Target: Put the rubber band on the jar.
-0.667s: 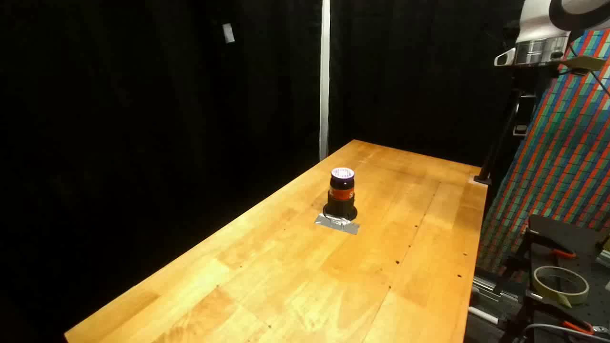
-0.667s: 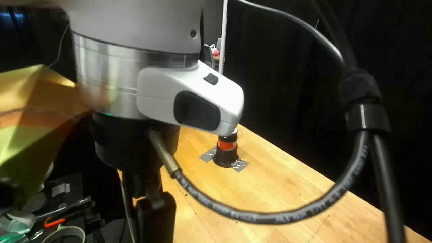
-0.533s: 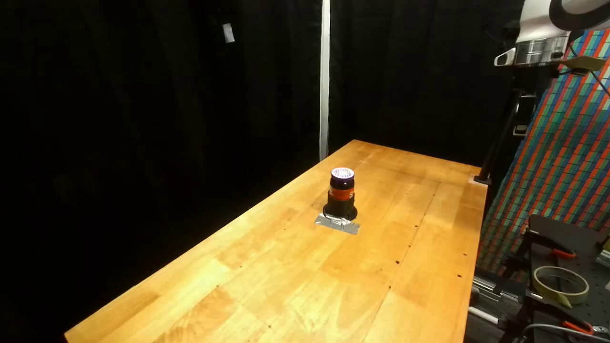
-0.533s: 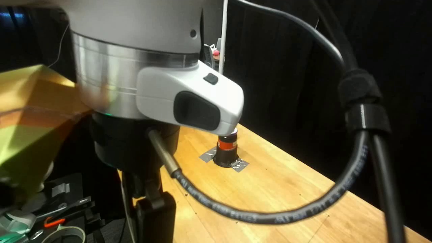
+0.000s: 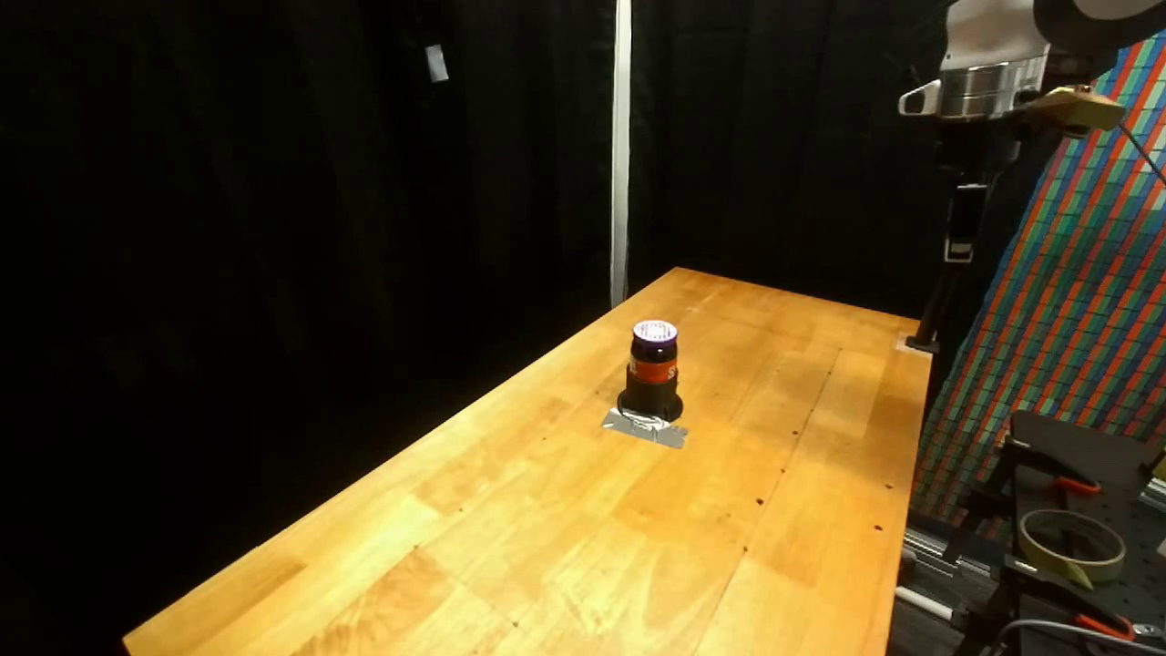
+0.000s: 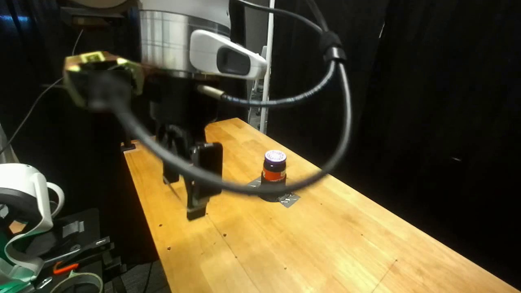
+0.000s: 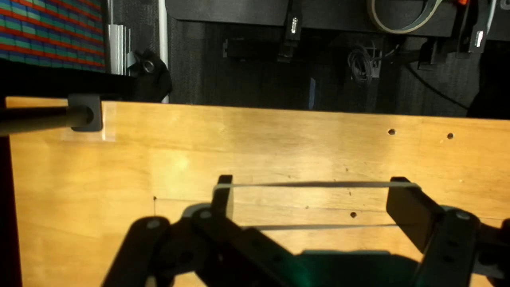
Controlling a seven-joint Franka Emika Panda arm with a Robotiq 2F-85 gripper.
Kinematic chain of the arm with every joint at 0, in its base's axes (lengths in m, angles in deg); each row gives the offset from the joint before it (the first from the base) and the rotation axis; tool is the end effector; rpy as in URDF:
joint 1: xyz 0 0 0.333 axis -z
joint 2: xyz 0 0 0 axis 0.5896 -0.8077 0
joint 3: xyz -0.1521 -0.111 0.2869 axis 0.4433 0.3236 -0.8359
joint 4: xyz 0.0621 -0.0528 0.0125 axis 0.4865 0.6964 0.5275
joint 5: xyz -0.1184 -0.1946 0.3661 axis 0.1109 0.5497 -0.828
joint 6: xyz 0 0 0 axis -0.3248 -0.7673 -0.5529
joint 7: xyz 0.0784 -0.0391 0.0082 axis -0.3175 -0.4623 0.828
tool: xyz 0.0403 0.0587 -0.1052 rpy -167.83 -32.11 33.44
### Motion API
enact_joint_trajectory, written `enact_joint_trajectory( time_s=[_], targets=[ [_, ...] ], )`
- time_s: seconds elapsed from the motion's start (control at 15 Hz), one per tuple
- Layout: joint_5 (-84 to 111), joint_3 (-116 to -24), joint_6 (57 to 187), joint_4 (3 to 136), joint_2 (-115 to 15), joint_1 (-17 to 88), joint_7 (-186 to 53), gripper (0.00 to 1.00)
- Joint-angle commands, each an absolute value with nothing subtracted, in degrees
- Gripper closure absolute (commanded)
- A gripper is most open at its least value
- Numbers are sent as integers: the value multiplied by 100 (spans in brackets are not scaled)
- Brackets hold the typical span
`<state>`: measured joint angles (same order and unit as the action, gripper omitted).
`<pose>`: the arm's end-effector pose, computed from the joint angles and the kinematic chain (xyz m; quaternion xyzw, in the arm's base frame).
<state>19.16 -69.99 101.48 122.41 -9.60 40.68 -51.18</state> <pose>0.4053 -0.0726 0.3892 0.9946 0.0588 -0.0737 0.0431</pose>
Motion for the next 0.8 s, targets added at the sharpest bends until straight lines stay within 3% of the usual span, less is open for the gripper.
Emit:
enact_joint_trajectory(
  time_s=[0.0, 0.73],
  targets=[
    [2078, -7673, 10216, 11524, -1622, 3710, -6077, 0],
    [1680, -7967, 12646, 9957, -3939, 3315, -6749, 0]
  ],
)
